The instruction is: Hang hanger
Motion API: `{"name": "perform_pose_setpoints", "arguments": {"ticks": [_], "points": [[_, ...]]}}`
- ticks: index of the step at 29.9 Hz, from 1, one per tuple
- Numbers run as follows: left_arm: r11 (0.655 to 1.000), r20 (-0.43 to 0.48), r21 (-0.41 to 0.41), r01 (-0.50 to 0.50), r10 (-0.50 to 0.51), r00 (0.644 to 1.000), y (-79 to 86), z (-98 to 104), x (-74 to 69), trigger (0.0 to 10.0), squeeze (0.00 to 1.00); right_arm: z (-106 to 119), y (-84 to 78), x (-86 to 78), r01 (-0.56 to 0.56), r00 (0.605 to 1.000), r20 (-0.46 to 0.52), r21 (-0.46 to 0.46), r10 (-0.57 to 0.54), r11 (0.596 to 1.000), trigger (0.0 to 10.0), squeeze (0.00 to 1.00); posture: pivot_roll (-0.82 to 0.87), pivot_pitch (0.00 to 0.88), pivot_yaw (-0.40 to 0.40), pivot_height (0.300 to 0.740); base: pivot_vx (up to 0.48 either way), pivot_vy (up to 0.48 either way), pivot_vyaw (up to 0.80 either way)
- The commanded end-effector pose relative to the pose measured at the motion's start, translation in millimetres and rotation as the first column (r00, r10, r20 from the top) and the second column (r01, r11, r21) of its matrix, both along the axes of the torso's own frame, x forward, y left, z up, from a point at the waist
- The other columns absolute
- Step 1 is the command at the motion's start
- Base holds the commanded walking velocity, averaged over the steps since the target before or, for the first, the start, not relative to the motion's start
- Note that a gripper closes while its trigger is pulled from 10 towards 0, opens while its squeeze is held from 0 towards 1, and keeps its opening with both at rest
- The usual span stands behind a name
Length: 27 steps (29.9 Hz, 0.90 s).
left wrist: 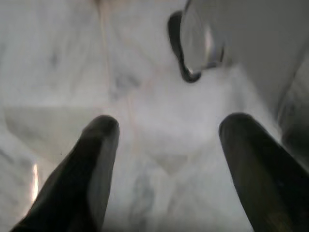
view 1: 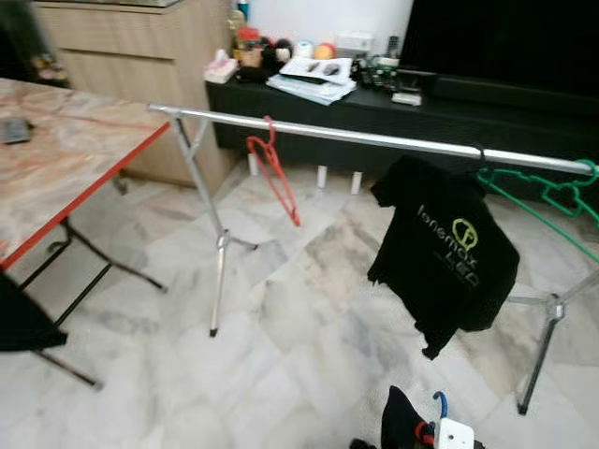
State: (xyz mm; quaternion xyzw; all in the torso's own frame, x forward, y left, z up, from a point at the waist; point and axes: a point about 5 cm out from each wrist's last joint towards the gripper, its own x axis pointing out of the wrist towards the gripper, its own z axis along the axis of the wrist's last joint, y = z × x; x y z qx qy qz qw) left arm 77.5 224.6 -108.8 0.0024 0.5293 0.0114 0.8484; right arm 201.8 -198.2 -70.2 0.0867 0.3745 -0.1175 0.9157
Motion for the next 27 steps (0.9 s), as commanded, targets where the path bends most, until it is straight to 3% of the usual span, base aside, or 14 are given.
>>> {"name": "perform_pose_setpoints", "arguments": {"ticks": [1,27], "points": [[1.000,-0.027,0.014,-0.010,0.010,1.000,5.9,-0.4,-6.9,10.0,0.00,-4.6,3.6,-7.3,0.007,1.000,-0.024,0.013,-0.007,1.000,10.0,0.00,-0.06,0.114,0.024,0.740,-0.315,0.000,0.00],[1.000,-0.025,0.015,-0.007,0.008,1.000,6.7,-0.1,-6.4,10.0,0.00,-0.8,9.9,-0.1,0.015,1.000,0.014,0.008,-0.015,1.000,10.0,0.00,-0.06,0.118,0.027,0.740,-0.318,0.000,0.00]]}}
